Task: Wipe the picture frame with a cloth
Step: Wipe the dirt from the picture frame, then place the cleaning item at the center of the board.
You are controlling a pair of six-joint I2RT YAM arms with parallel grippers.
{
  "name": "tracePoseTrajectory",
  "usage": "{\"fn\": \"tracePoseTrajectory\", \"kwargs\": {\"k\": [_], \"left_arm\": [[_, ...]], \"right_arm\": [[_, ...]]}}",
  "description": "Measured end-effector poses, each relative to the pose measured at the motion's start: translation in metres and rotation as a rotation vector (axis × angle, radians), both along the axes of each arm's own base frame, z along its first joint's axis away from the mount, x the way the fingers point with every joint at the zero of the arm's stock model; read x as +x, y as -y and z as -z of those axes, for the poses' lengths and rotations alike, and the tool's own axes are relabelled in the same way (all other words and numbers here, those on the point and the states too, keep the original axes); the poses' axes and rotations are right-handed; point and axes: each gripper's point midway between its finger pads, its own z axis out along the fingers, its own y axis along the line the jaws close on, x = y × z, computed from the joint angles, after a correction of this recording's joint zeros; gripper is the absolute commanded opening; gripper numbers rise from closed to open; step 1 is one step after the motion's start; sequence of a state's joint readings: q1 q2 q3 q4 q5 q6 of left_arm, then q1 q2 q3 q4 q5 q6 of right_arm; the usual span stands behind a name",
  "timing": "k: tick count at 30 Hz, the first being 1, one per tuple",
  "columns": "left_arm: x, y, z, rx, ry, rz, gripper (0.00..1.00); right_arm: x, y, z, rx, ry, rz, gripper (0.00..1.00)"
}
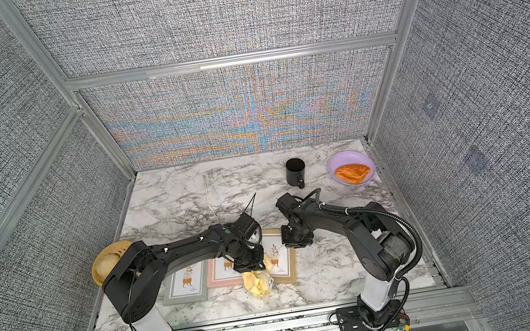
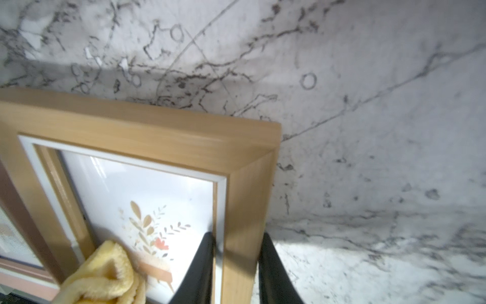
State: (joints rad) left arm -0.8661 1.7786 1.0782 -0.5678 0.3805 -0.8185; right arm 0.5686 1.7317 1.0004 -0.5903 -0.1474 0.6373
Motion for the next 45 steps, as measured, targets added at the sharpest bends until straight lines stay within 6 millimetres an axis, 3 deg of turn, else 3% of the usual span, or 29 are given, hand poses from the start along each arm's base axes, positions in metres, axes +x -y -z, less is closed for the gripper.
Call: {"fn": "tracePoseTrajectory", "kwargs": {"k": [7, 14, 20, 24, 27, 35, 41, 45], "left_arm": [[0.024, 0.020, -0.015, -0.053, 0.052, -0.009, 0.00], [0.028, 0.033, -0.039, -0.173, 0.075, -0.012, 0.00], [0.043, 0.034, -0.068, -0.307, 0.096, -0.075, 0.09], [0.061, 0.034, -0.086, -0.396, 0.108, -0.137, 0.13], [0.072, 0.037, -0.099, -0.447, 0.115, -0.161, 0.14], [0.088, 0.056, -0.138, -0.576, 0.141, -0.177, 0.15], [0.086, 0.057, -0.145, -0.602, 0.130, -0.189, 0.16], [0.084, 0.053, -0.142, -0.607, 0.120, -0.211, 0.16]], "right_arm": [[0.004, 0.002, -0.014, -0.011, 0.039, -0.016, 0.44], [0.013, 0.007, -0.068, 0.052, 0.154, -0.010, 0.56], [-0.001, 0.003, -0.115, 0.211, 0.219, -0.043, 0.66], [-0.016, -0.012, -0.147, 0.380, 0.262, -0.084, 0.89], [-0.027, -0.024, -0.156, 0.501, 0.252, -0.095, 0.98], [-0.031, -0.045, -0.164, 0.684, 0.228, -0.070, 0.99], [-0.016, -0.059, -0.167, 0.776, 0.256, -0.047, 0.98], [-0.009, -0.068, -0.165, 0.829, 0.256, -0.043, 0.86]]}}
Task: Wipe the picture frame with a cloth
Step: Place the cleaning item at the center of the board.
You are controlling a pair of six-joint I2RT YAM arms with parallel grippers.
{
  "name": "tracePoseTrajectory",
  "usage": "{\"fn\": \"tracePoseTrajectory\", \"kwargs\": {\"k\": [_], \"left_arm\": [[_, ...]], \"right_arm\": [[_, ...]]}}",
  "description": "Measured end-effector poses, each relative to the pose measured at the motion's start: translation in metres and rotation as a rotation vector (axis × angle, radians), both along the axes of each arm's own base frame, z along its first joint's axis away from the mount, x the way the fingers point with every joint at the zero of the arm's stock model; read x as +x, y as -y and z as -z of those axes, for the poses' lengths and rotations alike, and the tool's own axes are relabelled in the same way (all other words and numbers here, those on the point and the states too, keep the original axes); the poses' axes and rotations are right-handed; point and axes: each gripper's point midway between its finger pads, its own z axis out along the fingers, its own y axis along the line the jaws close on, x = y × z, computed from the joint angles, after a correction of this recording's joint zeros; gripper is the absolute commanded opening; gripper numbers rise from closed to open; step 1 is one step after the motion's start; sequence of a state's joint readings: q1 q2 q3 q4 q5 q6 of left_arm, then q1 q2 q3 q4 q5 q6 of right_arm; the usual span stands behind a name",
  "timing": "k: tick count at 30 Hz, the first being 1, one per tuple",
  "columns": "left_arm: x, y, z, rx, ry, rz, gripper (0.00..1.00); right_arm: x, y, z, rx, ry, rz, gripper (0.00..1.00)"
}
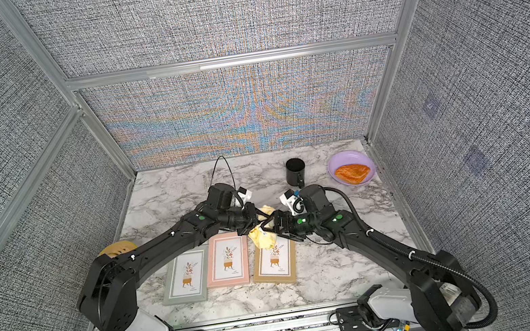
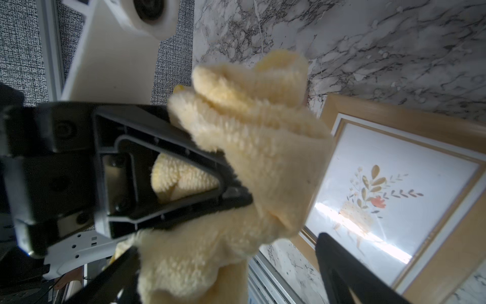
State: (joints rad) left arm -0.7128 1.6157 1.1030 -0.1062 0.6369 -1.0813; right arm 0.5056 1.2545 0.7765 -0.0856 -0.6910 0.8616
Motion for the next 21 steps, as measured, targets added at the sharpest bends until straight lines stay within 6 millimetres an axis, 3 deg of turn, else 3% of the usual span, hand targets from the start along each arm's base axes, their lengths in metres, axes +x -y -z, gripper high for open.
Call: {"fn": "tracePoseTrajectory", "kwargs": {"k": [8, 12, 15, 21], "left_arm": [[0.004, -0.002, 0.011, 0.025, 0.001, -0.048, 0.16], [0.004, 0.001, 0.017, 0.025, 0.000, -0.052, 0.17], [0.005, 0.001, 0.023, 0.029, -0.011, -0.058, 0.23], [0.006, 0.000, 0.020, 0.047, 0.001, -0.038, 0.51]], "right_arm": [[0.006, -0.014, 0.004, 0.094, -0.034, -0.023, 0.38], [0.008, -0.017, 0.009, 0.120, -0.069, -0.006, 0.00], [0.009, -0.016, 0.013, 0.123, -0.104, 0.011, 0.00], [0.016, 0.000, 0.009, 0.107, -0.091, 0.054, 0.00]]}}
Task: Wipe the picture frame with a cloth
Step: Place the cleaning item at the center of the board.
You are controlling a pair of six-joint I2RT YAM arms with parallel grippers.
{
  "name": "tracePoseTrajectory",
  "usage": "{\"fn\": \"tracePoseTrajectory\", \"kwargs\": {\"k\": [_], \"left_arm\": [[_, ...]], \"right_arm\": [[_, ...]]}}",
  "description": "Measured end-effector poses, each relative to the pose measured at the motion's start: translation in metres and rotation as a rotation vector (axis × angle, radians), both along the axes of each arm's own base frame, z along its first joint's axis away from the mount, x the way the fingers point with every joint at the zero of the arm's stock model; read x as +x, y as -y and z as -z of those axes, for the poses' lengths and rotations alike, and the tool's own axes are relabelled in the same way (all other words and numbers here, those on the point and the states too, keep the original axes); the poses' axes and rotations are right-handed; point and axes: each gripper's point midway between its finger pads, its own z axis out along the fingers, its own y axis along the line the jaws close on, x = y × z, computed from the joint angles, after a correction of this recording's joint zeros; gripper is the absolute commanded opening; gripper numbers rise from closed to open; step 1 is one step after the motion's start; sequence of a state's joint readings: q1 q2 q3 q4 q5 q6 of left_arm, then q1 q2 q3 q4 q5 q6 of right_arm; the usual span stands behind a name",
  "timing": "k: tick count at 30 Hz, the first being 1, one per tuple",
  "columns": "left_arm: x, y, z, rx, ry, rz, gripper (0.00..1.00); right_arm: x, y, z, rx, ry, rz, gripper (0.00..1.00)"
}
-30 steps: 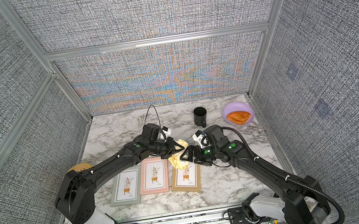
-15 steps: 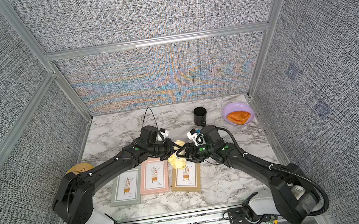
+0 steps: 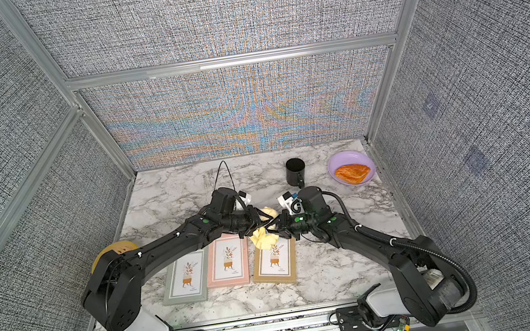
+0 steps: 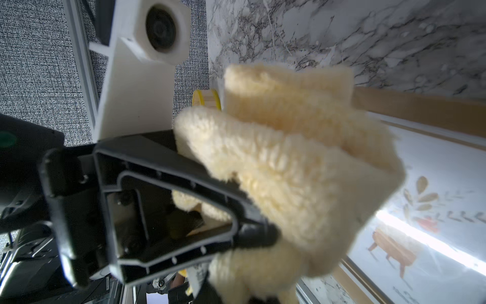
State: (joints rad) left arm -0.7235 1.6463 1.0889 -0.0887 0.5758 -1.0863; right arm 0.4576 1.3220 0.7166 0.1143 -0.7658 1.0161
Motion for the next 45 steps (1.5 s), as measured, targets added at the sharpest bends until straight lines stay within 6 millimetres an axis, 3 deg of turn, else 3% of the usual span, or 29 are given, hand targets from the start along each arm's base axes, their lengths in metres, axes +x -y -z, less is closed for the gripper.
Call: {"fn": "tracePoseTrajectory", "kwargs": {"k": [4, 8, 14, 18, 23, 25, 28, 40, 45], "left_arm": [[0.006, -0.014, -0.007, 0.026, 0.021, 0.011, 0.59], [0.015, -0.045, 0.004, 0.108, -0.002, -0.045, 0.61], [0.014, -0.064, 0.010, 0.160, -0.013, -0.052, 0.62], [0.010, -0.068, 0.017, 0.179, -0.028, -0.046, 0.62], [0.008, -0.073, 0.021, 0.210, -0.024, -0.038, 0.62], [0.006, -0.076, 0.022, 0.231, -0.017, -0.029, 0.62], [0.005, -0.080, 0.023, 0.259, -0.003, -0.019, 0.62], [0.002, -0.096, 0.032, 0.363, 0.027, 0.005, 0.62], [0.004, -0.122, 0.023, 0.490, 0.130, -0.004, 0.65]], "right_arm": [[0.009, 0.031, 0.001, -0.065, 0.015, 0.056, 0.00], [0.018, 0.074, 0.015, -0.184, -0.016, 0.151, 0.00], [0.008, 0.129, 0.044, -0.354, -0.123, 0.208, 0.00], [-0.004, 0.145, 0.072, -0.494, -0.205, 0.158, 0.00], [-0.026, 0.165, 0.098, -0.655, -0.304, 0.106, 0.52], [-0.029, 0.172, 0.095, -0.710, -0.299, 0.093, 0.66], [-0.028, 0.181, 0.084, -0.777, -0.280, 0.086, 0.73], [-0.045, 0.201, 0.050, -0.898, -0.280, 0.100, 0.79], [-0.039, 0.196, 0.034, -0.873, -0.187, 0.105, 0.90]]}}
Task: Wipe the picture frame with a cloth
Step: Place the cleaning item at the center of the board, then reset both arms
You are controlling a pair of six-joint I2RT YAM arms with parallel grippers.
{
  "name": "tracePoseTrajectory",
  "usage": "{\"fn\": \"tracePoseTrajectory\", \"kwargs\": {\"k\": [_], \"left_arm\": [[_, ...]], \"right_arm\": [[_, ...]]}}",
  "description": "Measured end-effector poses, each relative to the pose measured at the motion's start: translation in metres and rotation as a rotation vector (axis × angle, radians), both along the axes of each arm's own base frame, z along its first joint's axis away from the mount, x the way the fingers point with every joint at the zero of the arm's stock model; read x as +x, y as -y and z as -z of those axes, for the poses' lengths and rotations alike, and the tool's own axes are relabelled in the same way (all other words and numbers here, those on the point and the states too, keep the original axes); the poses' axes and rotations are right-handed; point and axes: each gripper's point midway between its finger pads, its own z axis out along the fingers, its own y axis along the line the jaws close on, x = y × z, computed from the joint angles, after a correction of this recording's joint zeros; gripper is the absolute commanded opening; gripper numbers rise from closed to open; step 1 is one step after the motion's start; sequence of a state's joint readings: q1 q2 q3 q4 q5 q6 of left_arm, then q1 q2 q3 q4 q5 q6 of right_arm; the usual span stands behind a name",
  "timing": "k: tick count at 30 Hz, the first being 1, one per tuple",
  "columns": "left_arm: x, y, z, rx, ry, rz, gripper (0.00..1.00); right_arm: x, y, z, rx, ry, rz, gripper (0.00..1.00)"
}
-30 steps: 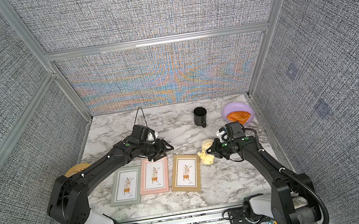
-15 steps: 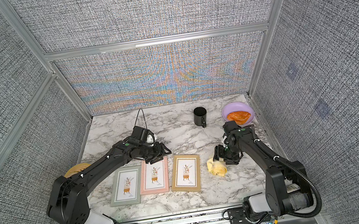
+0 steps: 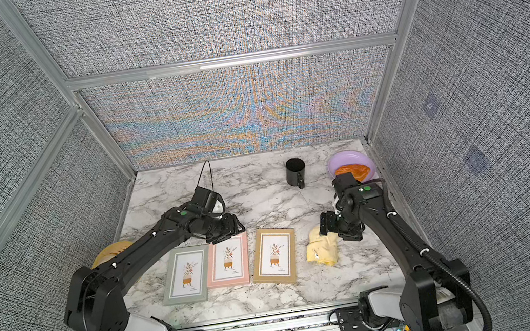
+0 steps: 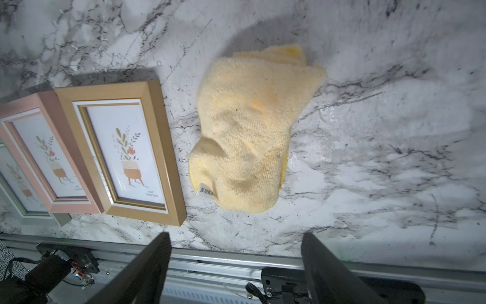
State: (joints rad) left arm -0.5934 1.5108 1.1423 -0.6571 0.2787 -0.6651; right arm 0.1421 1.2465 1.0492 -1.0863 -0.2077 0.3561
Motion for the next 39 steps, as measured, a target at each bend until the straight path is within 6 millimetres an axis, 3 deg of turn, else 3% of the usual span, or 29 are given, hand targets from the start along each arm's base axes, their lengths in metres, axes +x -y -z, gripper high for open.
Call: {"fn": "tracePoseTrajectory", "kwargs": {"k": [3, 8, 13, 23, 31, 39], "left_arm": [[0.006, -0.025, -0.005, 0.118, 0.087, -0.027, 0.67], [0.022, -0.077, -0.010, 0.317, 0.242, -0.105, 0.71], [0.044, -0.131, -0.008, 0.454, 0.362, -0.217, 0.73], [0.093, -0.211, 0.013, 0.622, 0.497, -0.347, 0.72], [0.113, -0.248, 0.018, 0.661, 0.634, -0.404, 0.72], [0.105, -0.264, 0.047, 0.646, 0.746, -0.423, 0.71]], "right_arm": [[0.010, -0.002, -0.008, 0.008, 0.075, -0.026, 0.99], [0.037, -0.002, -0.009, -0.010, 0.187, -0.065, 0.99], [0.063, 0.004, 0.005, -0.059, 0.293, -0.084, 0.99], [0.121, 0.037, 0.033, -0.201, 0.495, -0.073, 0.99], [0.154, 0.069, 0.050, -0.288, 0.643, -0.038, 0.99], [0.158, 0.069, 0.064, -0.302, 0.804, -0.044, 0.99]]}}
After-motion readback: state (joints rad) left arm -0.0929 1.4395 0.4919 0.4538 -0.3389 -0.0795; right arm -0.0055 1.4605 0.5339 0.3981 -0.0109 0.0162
